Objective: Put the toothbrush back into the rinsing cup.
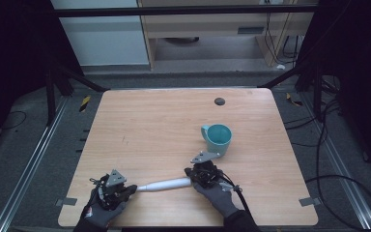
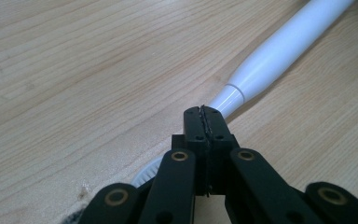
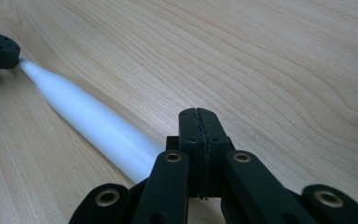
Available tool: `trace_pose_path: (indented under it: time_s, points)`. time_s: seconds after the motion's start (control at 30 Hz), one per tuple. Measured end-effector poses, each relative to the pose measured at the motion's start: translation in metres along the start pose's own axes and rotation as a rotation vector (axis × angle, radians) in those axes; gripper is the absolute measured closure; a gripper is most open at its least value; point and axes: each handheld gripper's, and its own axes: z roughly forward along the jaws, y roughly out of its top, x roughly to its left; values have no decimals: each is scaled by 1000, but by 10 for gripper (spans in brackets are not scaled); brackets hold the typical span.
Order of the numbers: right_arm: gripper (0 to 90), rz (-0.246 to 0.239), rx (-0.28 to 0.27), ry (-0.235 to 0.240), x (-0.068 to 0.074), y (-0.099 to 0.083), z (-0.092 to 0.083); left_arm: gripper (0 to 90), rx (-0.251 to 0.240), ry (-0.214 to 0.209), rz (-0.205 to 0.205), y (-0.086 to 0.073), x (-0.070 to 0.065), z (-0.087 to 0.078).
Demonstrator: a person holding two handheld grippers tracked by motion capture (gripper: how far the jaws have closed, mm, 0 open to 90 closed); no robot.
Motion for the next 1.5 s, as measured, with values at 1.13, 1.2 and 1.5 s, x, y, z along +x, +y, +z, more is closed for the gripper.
trace_pose_path:
  time_s: [1.13, 1.2, 1.5]
  points:
    - [897, -17, 28, 28, 10, -13, -4, 900, -16, 32, -25, 14, 12, 17]
    - [897, -16, 33, 32, 11, -14, -5, 900, -21, 34, -25, 16, 12, 18]
    - [896, -19, 39, 38, 13, -17, -5, 900, -27, 50, -20, 22, 13, 24]
